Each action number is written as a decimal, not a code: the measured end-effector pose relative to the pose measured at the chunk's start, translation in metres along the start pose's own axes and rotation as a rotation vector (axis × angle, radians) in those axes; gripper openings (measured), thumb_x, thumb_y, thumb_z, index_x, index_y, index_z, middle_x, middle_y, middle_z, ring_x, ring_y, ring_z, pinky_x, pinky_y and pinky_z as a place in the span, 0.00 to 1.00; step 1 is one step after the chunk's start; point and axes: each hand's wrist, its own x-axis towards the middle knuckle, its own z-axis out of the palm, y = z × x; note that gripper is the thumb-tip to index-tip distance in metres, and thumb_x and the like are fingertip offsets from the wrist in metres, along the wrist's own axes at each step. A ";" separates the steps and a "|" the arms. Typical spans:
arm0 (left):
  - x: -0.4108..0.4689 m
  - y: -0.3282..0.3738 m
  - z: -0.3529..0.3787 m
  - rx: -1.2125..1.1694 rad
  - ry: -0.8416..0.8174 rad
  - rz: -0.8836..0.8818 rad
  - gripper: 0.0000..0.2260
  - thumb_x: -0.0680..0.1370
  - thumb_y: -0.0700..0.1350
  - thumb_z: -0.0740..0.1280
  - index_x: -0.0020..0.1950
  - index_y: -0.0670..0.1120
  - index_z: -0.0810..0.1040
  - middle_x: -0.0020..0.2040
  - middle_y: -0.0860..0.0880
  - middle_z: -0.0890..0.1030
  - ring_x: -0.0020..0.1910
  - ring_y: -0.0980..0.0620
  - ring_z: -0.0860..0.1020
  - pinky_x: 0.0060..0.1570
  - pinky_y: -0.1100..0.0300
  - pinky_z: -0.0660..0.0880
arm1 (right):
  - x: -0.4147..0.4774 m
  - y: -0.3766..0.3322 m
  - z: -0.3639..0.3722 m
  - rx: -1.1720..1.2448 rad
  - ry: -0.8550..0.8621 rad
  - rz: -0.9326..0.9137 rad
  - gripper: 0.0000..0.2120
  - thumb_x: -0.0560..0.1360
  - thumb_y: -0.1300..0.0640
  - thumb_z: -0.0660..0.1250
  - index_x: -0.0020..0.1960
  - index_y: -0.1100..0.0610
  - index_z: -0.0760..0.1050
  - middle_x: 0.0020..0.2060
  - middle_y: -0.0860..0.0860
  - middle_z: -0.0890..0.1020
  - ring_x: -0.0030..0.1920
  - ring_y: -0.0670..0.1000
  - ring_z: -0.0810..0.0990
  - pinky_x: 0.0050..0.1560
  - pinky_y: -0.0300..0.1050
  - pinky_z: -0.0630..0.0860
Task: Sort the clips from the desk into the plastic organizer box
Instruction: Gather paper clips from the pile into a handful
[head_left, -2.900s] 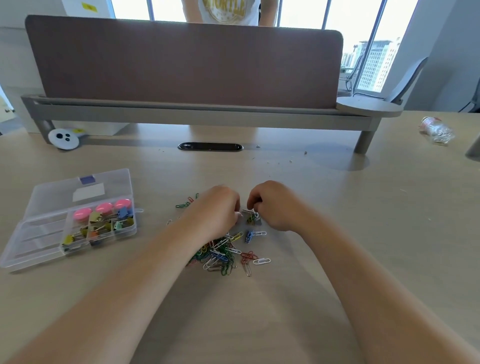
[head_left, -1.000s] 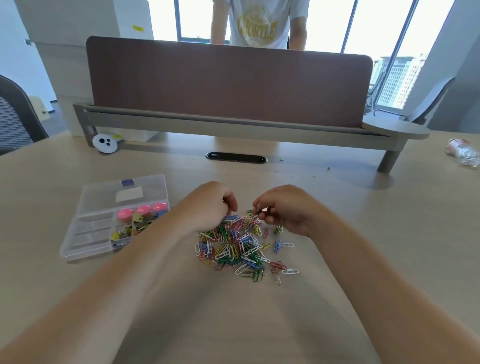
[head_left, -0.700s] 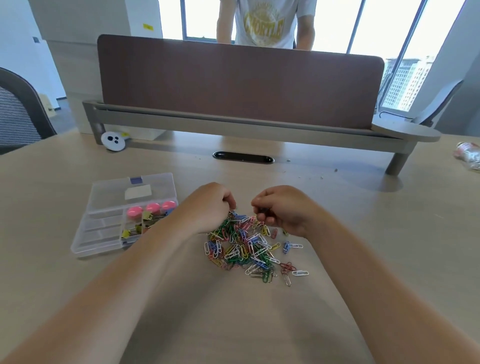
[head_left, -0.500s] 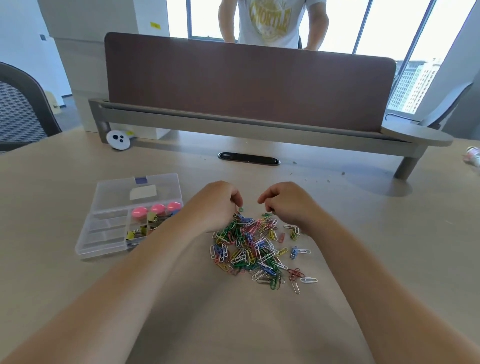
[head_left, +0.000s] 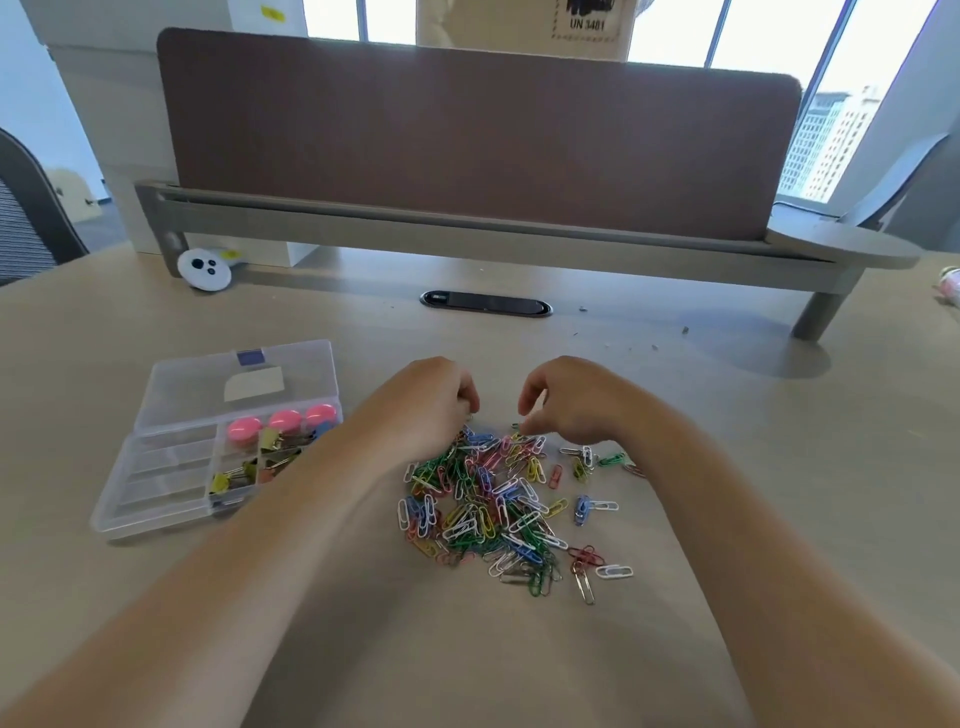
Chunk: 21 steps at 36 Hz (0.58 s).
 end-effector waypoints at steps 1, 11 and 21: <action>-0.001 -0.002 0.000 0.012 -0.003 -0.004 0.11 0.80 0.40 0.61 0.52 0.47 0.82 0.50 0.48 0.82 0.42 0.54 0.77 0.39 0.62 0.69 | 0.000 -0.001 -0.001 -0.021 -0.017 0.001 0.11 0.74 0.55 0.71 0.55 0.57 0.79 0.42 0.46 0.75 0.43 0.47 0.73 0.37 0.37 0.65; -0.012 -0.016 -0.005 0.085 -0.075 -0.039 0.07 0.78 0.42 0.65 0.52 0.48 0.83 0.49 0.48 0.81 0.45 0.51 0.77 0.41 0.60 0.70 | 0.002 -0.005 0.010 -0.025 -0.053 -0.011 0.09 0.73 0.58 0.73 0.52 0.59 0.81 0.44 0.50 0.79 0.41 0.48 0.75 0.32 0.36 0.65; -0.013 -0.014 0.003 0.079 -0.056 0.028 0.08 0.79 0.44 0.64 0.55 0.51 0.81 0.47 0.51 0.75 0.46 0.53 0.71 0.45 0.59 0.65 | 0.009 -0.008 0.018 0.004 0.054 -0.094 0.06 0.76 0.57 0.69 0.48 0.59 0.82 0.40 0.50 0.80 0.36 0.45 0.74 0.33 0.34 0.65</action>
